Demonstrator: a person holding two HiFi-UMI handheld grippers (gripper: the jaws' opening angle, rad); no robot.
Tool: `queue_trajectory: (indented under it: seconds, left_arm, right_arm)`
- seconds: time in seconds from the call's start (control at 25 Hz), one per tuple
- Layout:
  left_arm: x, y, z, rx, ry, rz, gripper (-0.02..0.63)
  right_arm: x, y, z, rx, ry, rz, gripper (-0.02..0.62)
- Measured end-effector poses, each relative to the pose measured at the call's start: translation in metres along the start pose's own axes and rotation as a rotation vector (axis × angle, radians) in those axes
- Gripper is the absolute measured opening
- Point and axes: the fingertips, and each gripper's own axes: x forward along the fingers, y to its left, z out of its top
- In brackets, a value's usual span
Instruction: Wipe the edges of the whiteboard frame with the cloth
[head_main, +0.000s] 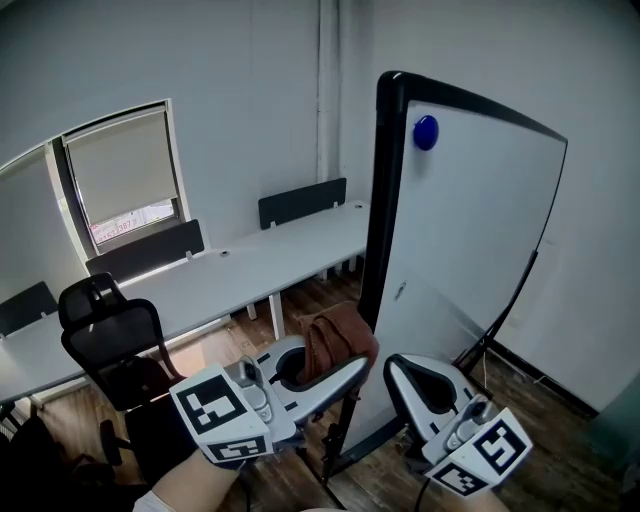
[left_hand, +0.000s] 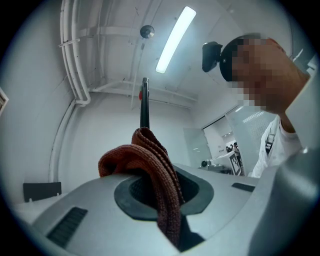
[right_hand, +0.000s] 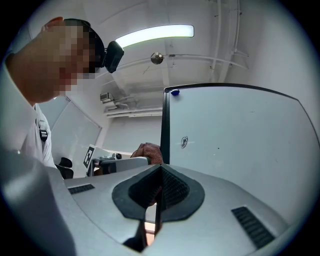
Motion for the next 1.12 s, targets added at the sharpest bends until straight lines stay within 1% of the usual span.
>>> queue_trajectory:
  seconds: [0.12, 0.28, 0.48, 0.6, 0.72, 0.84, 1.12]
  left_arm:
    - [0.004, 0.003, 0.024, 0.005, -0.028, -0.023, 0.061]
    - [0.009, 0.006, 0.055, 0.052, -0.054, -0.033, 0.061]
    - [0.015, 0.01, 0.089, 0.05, -0.094, -0.059, 0.061]
    - [0.02, 0.013, 0.108, 0.076, -0.103, -0.055, 0.061]
    - [0.022, 0.012, 0.118, 0.101, -0.107, -0.047, 0.061]
    - [0.02, 0.009, 0.122, 0.099, -0.117, -0.042, 0.061]
    - [0.02, 0.005, 0.131, 0.096, -0.128, -0.041, 0.061]
  right_arm:
    - [0.0, 0.002, 0.008, -0.005, -0.015, 0.007, 0.004]
    - [0.0, 0.004, 0.013, -0.004, -0.029, 0.013, 0.003]
    - [0.001, 0.008, 0.024, -0.016, -0.044, 0.024, 0.003]
    - [0.005, 0.009, 0.032, -0.027, -0.052, 0.034, 0.003]
    - [0.011, 0.014, 0.044, -0.043, -0.056, 0.054, 0.003]
    - [0.018, 0.021, 0.061, -0.057, -0.044, 0.092, 0.003]
    - [0.033, 0.028, 0.099, -0.011, 0.001, 0.192, 0.004]
